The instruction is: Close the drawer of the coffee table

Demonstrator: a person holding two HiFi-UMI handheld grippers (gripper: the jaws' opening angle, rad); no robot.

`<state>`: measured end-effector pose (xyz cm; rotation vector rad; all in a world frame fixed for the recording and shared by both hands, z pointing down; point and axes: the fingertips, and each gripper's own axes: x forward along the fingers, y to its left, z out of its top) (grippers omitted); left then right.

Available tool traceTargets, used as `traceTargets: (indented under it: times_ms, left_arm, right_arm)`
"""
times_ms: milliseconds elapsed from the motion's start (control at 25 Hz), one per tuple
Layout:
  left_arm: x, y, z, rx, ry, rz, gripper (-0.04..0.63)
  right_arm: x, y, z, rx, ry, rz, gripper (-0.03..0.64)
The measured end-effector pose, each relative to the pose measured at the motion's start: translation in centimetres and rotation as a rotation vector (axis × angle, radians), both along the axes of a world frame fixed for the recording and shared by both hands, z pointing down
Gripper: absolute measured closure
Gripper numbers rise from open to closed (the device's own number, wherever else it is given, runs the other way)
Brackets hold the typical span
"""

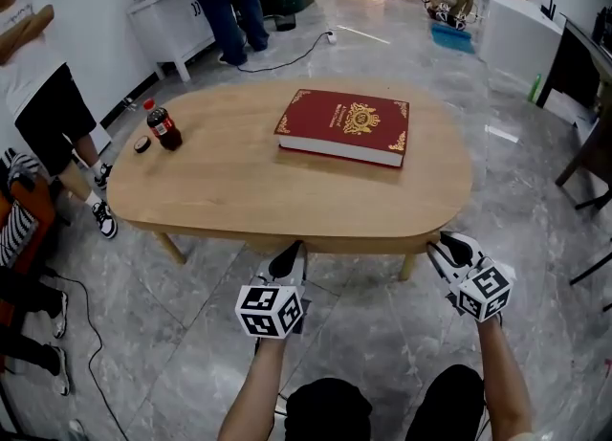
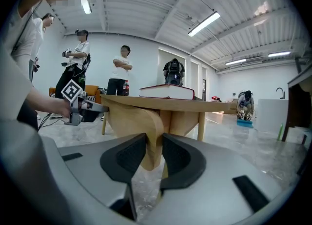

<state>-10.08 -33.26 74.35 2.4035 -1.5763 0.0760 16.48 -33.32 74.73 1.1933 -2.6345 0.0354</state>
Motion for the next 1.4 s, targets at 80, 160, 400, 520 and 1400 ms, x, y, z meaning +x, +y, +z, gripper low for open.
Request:
traceTargets:
  times_ms: [80, 160, 400, 520, 1400]
  left_arm:
    - [0.1, -0.2, 0.1, -0.001, 0.003, -0.003, 0.586]
    - [0.4, -0.6, 0.2, -0.003, 0.002, -0.004, 0.586]
    - [0.2, -1.5, 0.0, 0.003, -0.008, -0.001, 0.586]
    - [0.3, -1.6, 0.0, 0.005, 0.0, -0.011, 0.586]
    - [1.6, 3.9, -4.5, -0.146, -0.102, -0.016, 0.586]
  right_arm:
    - [0.1, -0.2, 0.0, -0.002, 0.002, 0.014, 0.508]
    - [0.4, -0.4, -0.1, 0.001, 0.001, 0.031, 0.508]
    - [0.4, -1.3, -0.1, 0.014, -0.043, 0.072, 0.508]
    - [0.5, -1.4, -0.1, 0.014, -0.047, 0.078, 0.508]
    - [-0.5, 1.7, -1.7, -0.148, -0.146, 0.213, 0.528]
